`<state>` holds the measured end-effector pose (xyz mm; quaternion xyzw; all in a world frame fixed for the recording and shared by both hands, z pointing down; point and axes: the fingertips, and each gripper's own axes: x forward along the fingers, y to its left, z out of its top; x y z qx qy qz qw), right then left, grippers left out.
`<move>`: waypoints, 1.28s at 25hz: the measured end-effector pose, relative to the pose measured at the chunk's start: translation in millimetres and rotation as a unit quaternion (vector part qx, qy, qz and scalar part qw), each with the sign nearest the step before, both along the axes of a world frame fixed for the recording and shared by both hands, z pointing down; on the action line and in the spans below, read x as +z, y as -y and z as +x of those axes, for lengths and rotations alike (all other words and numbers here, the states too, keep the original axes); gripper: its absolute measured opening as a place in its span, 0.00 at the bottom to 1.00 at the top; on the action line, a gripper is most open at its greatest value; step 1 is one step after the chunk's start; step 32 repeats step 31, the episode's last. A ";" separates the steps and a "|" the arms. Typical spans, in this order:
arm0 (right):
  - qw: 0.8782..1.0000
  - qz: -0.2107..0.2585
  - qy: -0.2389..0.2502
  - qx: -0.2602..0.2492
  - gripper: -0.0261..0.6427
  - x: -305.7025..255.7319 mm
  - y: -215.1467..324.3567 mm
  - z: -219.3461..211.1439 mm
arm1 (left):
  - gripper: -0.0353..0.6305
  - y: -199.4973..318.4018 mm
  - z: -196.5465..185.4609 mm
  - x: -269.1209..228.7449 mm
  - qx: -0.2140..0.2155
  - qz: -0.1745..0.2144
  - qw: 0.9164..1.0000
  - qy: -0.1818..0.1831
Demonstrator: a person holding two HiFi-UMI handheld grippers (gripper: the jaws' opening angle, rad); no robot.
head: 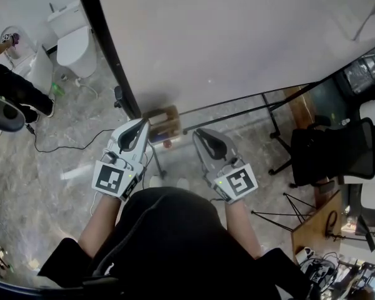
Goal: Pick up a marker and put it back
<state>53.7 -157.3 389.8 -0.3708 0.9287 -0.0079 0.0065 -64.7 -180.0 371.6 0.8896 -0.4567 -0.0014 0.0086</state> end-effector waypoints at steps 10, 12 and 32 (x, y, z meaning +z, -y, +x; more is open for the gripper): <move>1.000 0.008 0.017 0.012 0.05 -19.1 -12.3 15.2 | 0.06 -1.8 15.2 0.1 0.018 -0.002 1.000 -0.002; 1.000 0.009 0.017 0.013 0.05 -20.3 -13.5 16.8 | 0.06 -1.9 16.1 -0.7 0.017 -0.002 1.000 -0.001; 1.000 0.016 0.026 -0.001 0.05 -23.4 -23.9 34.4 | 0.06 -12.2 33.8 -3.2 0.004 0.000 1.000 0.006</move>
